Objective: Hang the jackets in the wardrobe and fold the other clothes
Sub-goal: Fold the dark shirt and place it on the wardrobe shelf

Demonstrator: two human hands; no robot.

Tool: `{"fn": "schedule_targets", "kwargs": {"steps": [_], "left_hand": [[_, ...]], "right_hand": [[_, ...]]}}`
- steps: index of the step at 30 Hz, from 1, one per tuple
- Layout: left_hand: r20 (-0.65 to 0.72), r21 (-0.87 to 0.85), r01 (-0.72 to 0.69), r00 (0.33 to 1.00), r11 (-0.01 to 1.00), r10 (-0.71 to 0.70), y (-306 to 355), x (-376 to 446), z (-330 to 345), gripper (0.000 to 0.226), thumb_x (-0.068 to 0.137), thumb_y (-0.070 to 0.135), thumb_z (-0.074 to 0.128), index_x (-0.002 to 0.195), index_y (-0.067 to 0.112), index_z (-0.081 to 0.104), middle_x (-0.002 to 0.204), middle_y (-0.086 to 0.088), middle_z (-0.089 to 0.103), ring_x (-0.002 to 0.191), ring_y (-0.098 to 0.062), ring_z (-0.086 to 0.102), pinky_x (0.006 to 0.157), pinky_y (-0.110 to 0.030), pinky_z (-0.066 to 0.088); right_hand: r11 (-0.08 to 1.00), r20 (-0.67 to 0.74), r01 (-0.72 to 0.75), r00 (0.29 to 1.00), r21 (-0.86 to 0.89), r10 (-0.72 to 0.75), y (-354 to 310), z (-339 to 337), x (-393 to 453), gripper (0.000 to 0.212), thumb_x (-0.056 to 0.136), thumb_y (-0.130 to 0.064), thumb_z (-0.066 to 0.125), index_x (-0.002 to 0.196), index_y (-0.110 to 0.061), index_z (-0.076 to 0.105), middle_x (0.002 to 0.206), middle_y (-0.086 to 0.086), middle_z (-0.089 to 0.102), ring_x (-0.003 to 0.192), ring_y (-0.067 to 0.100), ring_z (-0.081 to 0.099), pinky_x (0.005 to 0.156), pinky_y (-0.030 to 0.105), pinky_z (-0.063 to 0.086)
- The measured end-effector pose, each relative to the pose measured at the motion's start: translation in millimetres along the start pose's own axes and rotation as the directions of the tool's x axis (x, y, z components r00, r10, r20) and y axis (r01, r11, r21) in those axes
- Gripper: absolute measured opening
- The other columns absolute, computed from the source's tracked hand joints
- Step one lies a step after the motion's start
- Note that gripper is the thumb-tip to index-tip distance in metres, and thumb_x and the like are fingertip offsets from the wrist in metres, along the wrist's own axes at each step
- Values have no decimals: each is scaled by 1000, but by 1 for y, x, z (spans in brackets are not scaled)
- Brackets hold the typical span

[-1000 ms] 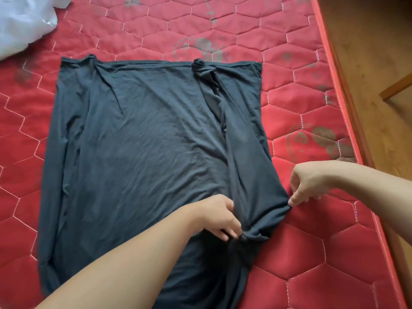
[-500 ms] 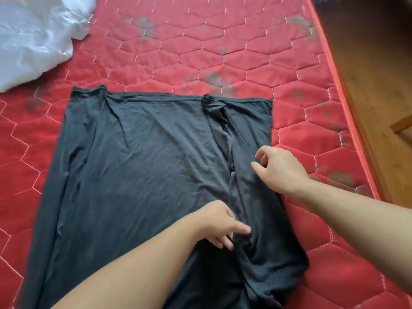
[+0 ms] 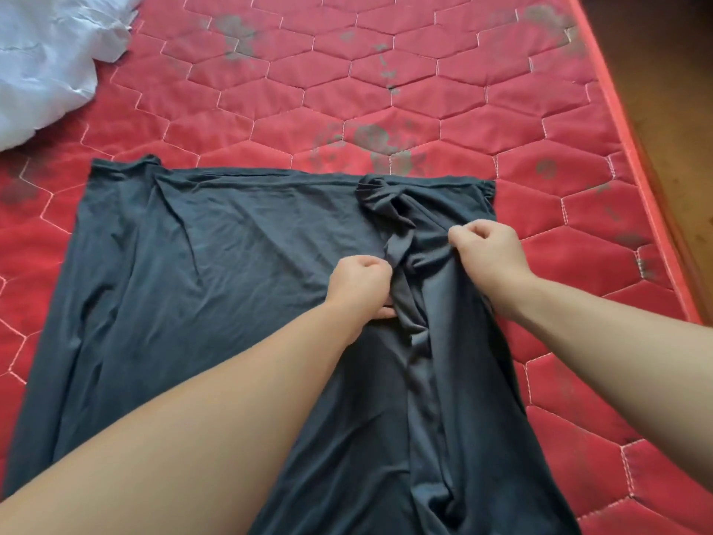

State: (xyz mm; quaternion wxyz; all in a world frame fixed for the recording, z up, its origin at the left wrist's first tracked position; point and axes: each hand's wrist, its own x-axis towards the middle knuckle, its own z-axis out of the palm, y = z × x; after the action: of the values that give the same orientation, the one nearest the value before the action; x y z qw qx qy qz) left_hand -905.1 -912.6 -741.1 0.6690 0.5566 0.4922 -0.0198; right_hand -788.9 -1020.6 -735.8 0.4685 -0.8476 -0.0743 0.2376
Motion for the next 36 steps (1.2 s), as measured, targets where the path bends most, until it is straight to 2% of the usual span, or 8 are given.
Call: {"fn": "schedule_targets", "kwargs": {"steps": [5,10,14,20,23,30,33,36], "left_hand": [[84,83,-36,996,996,29,21,4,1,44,82,46,72,108,12,59,93,-9,70,62,-21,71,55,-32,59],[115,-7,-70,991,998,70,18,13,3,6,97,20,57,93,17,59,87,-7,66,67,-21,65,58,-31,58],[59,-132,-5,998,991,13,18,14,-4,17,98,13,45,95,9,62,87,-15,68,61,-23,65,48,-30,54],[-49,356,-86,993,931,111,36,20,4,67,71,75,59,81,9,66,74,-4,70,68,-22,70,53,-33,58],[-134,563,-157,952,812,277,45,35,15,48,74,61,65,66,14,59,72,-1,65,78,-26,65,67,-31,53],[-312,-58,-183,937,981,157,66,75,6,17,84,32,59,72,20,61,85,-8,69,79,-30,68,70,-39,60],[-412,222,-424,775,878,478,61,64,6,17,89,23,57,104,30,60,105,1,59,94,-21,59,89,-31,49],[-115,691,-548,562,472,819,38,43,18,28,84,27,53,111,29,62,116,3,58,110,-22,53,92,-36,36]], "right_hand": [[990,223,-112,967,-81,128,-19,17,19,35,81,-41,71,62,-15,59,60,-1,49,63,17,47,59,28,34],[979,-145,202,969,-4,-201,-22,19,22,40,89,-27,58,55,-18,40,53,-7,35,56,9,33,56,30,30],[993,-245,119,963,21,-110,-9,6,20,41,86,-23,56,55,-19,28,53,-5,25,55,13,24,52,32,24],[988,-29,-75,997,-132,72,-19,5,38,39,82,-47,67,61,-16,56,60,0,55,62,20,55,57,33,40],[990,16,29,1000,-141,-27,-24,5,42,28,88,-33,61,67,-15,63,63,-3,59,63,16,55,62,32,42],[945,-79,90,990,-315,-121,-18,-5,46,36,88,-29,53,58,-15,40,55,0,39,61,21,41,54,34,33],[893,-133,191,955,-409,-265,-12,-5,41,16,85,-35,58,91,-20,59,94,1,59,87,23,56,74,36,45],[652,-44,595,722,-470,-691,-8,-3,32,34,80,-21,51,111,-13,62,114,8,58,104,29,57,85,44,48]]}}
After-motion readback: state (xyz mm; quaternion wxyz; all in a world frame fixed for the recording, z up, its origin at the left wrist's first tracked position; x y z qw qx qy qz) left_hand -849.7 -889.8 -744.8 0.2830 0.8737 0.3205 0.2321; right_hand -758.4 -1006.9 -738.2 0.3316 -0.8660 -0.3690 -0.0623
